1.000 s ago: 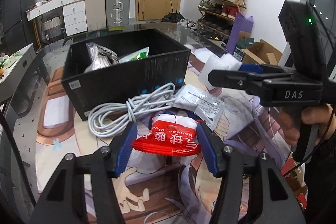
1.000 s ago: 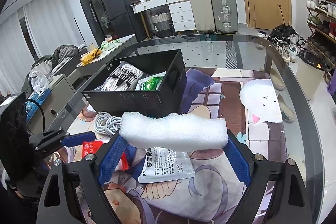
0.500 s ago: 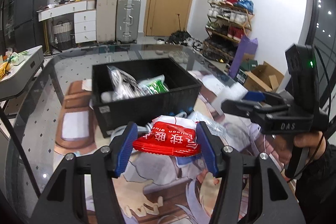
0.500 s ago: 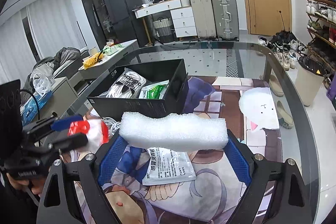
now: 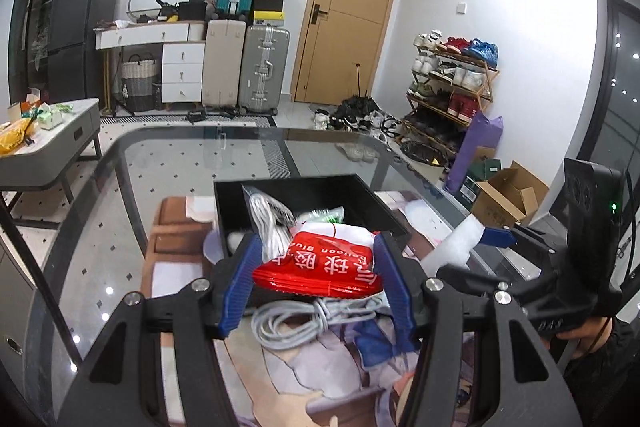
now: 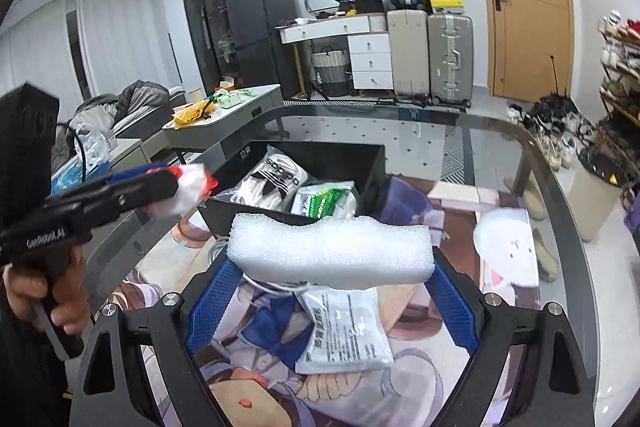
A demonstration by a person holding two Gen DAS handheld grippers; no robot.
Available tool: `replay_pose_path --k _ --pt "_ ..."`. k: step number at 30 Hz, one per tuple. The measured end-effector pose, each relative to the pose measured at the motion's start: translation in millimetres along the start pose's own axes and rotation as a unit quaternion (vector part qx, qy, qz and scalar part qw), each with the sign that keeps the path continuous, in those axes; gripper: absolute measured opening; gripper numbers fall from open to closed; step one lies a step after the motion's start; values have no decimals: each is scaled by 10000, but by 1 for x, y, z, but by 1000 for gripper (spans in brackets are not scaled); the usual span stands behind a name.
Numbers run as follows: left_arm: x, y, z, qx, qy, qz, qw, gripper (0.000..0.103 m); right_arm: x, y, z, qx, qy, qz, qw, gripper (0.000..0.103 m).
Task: Organize soft objects
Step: 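Carry the red packet and foam tube into the box and open both tools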
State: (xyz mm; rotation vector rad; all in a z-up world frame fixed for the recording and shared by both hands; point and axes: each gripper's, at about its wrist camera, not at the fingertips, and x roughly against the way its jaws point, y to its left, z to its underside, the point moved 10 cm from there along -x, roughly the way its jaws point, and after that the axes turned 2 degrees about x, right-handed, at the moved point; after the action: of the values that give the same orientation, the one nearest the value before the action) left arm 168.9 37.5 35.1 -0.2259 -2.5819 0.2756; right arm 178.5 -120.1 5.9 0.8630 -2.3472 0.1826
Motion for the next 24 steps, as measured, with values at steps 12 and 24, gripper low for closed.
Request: replay_pose_path --k 12,24 --pt "-20 21 -22 290 -297 -181 9990 58 -35 15 -40 791 149 69 9967 91" --pt "-58 38 -17 401 -113 -362 9985 57 -90 20 -52 1232 519 25 9910 91"
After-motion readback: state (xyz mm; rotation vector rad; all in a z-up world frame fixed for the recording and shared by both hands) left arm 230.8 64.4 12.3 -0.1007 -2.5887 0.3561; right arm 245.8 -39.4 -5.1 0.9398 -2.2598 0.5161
